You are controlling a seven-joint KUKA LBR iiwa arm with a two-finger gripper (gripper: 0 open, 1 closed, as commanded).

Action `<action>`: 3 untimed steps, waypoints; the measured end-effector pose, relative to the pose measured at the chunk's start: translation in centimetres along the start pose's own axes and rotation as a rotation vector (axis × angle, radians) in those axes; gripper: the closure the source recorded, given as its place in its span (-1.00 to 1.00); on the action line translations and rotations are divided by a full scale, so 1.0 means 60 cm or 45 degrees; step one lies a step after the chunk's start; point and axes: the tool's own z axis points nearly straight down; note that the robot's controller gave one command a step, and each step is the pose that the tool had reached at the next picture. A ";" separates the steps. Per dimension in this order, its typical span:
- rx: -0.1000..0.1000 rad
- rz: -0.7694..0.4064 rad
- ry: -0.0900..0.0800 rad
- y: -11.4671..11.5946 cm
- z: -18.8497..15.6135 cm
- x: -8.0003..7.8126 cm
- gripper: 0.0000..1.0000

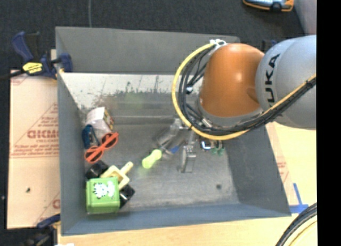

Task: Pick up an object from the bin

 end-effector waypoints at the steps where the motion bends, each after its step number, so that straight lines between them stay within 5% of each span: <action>1: 0.002 -0.059 0.001 0.046 0.109 0.012 -1.00; 2: -0.001 0.175 -0.016 0.040 0.104 -0.032 -1.00; 3: 0.002 -0.024 -0.010 0.040 0.032 0.006 1.00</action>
Offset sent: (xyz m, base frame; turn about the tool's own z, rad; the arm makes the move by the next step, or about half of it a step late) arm 0.0198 0.0242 -0.0629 0.1455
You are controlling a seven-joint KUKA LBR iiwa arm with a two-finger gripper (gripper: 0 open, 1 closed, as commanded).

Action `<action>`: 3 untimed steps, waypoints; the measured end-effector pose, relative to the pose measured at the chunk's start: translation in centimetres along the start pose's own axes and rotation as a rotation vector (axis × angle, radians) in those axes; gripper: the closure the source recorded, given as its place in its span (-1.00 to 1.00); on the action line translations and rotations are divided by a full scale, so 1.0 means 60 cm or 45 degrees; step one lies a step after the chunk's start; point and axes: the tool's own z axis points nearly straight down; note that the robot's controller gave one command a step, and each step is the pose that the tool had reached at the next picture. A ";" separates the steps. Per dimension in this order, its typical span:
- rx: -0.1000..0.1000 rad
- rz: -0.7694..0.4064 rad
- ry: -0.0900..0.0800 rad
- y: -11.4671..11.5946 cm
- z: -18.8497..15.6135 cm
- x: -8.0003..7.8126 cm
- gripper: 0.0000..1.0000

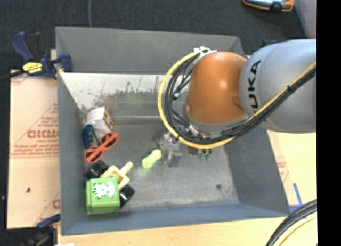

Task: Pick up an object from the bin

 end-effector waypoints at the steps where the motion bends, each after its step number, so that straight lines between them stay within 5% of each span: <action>1: 0.000 0.000 0.000 0.000 0.000 0.000 1.00; 2: -0.002 -0.025 0.003 0.077 0.088 0.012 1.00; 3: 0.003 -0.176 -0.007 0.030 0.061 0.084 1.00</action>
Offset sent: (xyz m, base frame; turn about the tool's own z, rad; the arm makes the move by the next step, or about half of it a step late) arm -0.0054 0.0441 -0.0504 -0.0142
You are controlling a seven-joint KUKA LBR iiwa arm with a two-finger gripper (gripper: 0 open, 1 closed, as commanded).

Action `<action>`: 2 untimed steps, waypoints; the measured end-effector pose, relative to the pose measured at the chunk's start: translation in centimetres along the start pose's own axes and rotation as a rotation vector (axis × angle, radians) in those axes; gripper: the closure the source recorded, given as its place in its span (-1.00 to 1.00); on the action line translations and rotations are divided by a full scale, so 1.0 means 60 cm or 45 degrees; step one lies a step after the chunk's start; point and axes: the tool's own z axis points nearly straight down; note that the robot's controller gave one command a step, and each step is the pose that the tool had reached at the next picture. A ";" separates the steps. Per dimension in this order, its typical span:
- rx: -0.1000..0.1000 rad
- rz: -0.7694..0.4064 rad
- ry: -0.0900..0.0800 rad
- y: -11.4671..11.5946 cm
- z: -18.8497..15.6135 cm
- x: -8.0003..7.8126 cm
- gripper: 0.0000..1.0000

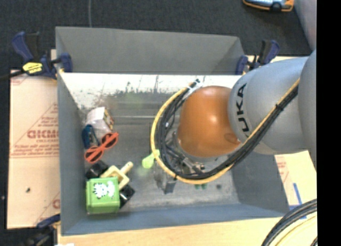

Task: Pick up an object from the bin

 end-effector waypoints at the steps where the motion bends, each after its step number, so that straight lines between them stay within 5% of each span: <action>1: -0.005 -0.132 0.001 0.166 0.071 -0.105 -1.00; 2: -0.005 -0.131 0.001 0.166 0.071 -0.105 -1.00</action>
Offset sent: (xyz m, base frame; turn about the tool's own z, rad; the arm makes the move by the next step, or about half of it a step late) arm 0.0000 0.0000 0.0000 0.0000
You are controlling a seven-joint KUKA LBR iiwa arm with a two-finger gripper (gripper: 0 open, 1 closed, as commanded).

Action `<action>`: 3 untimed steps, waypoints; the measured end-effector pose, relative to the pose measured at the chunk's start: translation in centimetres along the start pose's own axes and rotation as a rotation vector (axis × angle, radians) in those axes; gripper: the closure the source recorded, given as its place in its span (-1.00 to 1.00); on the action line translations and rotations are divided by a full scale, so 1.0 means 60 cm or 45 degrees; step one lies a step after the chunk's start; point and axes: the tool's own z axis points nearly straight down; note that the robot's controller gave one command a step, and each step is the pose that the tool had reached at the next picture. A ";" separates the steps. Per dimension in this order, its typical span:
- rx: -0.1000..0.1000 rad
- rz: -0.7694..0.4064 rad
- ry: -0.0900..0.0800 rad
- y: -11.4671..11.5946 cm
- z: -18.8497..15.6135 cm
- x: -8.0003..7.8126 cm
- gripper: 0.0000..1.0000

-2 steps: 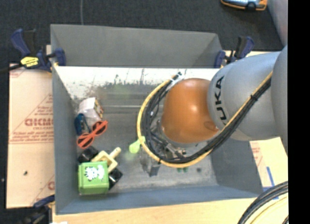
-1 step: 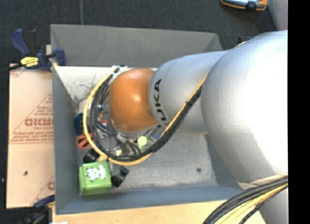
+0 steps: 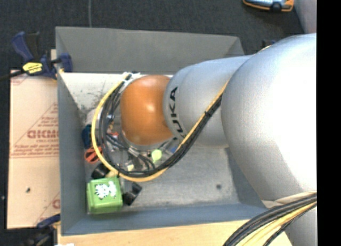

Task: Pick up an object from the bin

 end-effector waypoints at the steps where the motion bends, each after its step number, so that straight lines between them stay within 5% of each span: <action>1: 0.001 -0.113 -0.015 -0.034 0.063 0.023 1.00; 2: 0.001 -0.112 -0.015 -0.034 0.063 0.023 1.00; 3: 0.004 -0.346 -0.024 -0.087 -0.025 0.015 1.00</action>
Offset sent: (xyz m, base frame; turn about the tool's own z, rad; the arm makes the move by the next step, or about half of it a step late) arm 0.0000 0.0000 0.0000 0.0000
